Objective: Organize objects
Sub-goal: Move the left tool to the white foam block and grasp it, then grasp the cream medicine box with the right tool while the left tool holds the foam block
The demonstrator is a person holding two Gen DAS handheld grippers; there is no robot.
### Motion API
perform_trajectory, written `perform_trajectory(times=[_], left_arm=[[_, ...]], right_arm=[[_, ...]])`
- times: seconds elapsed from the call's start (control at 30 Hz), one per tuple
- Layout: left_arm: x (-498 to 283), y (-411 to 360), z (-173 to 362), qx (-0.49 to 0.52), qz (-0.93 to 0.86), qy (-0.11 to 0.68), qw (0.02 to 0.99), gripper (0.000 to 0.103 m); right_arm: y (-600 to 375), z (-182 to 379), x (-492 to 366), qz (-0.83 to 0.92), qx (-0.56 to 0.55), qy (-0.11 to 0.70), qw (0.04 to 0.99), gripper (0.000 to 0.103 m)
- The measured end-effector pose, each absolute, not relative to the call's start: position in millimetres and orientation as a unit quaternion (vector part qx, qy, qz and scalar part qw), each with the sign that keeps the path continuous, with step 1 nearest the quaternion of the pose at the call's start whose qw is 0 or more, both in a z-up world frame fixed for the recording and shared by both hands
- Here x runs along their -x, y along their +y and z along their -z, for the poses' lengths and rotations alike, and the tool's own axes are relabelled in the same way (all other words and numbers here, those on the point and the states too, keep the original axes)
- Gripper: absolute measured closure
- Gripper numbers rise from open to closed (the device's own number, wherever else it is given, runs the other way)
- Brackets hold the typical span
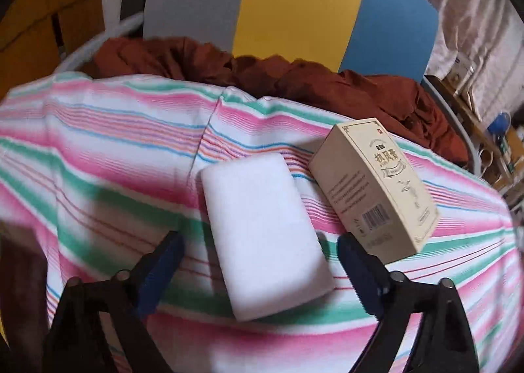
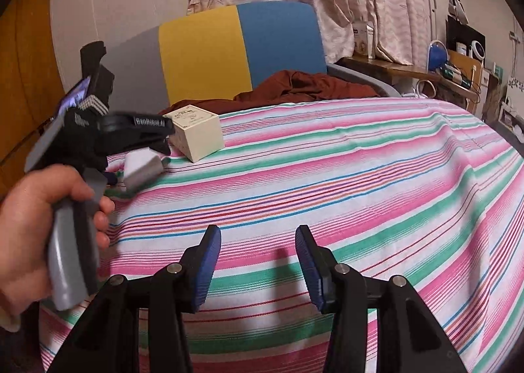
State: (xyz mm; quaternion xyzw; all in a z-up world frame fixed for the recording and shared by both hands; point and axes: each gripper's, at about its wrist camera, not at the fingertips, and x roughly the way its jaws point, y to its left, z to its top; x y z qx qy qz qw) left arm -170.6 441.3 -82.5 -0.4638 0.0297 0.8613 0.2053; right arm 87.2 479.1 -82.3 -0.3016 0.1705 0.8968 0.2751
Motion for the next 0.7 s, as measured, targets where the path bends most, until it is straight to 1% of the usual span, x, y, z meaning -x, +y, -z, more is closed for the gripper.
perform_trajectory(times=[0.03,0.07,0.1,0.27,0.4,0.5,0.57,0.6,0.67,0.7], left_arm=[[169,443,83,0.455,-0.865,0.040,0.206,0.031],[168,444,85,0.448,-0.868,0.052,0.206,0.033],[165,442,85,0.436,-0.872,0.053,0.216,0.038],[152,429,87,0.413,-0.882,0.045,0.222,0.039],[143,426,88,0.396,-0.887,0.070,0.227,0.039],[140,415,90,0.393,-0.889,0.060,0.227,0.039],[138,409,90,0.394,-0.888,0.054,0.231,0.040],[135,408,90,0.393,-0.888,0.054,0.232,0.040],[131,407,91,0.391,-0.888,0.057,0.233,0.040],[131,406,91,0.391,-0.888,0.055,0.234,0.041]], right_arm=[[480,83,-87,-0.896,0.302,0.174,0.274,0.055],[482,84,-88,-0.895,0.303,0.181,0.274,0.055],[483,85,-88,-0.894,0.303,0.184,0.273,0.055],[490,90,-89,-0.888,0.307,0.203,0.275,0.055],[488,90,-86,-0.885,0.317,0.198,0.278,0.055],[488,92,-80,-0.884,0.334,0.198,0.261,0.055],[494,92,-75,-0.883,0.342,0.222,0.234,0.055],[498,90,-72,-0.884,0.339,0.230,0.225,0.053],[510,74,-54,-0.896,0.330,0.222,0.197,0.044],[513,68,-46,-0.901,0.326,0.213,0.188,0.034]])
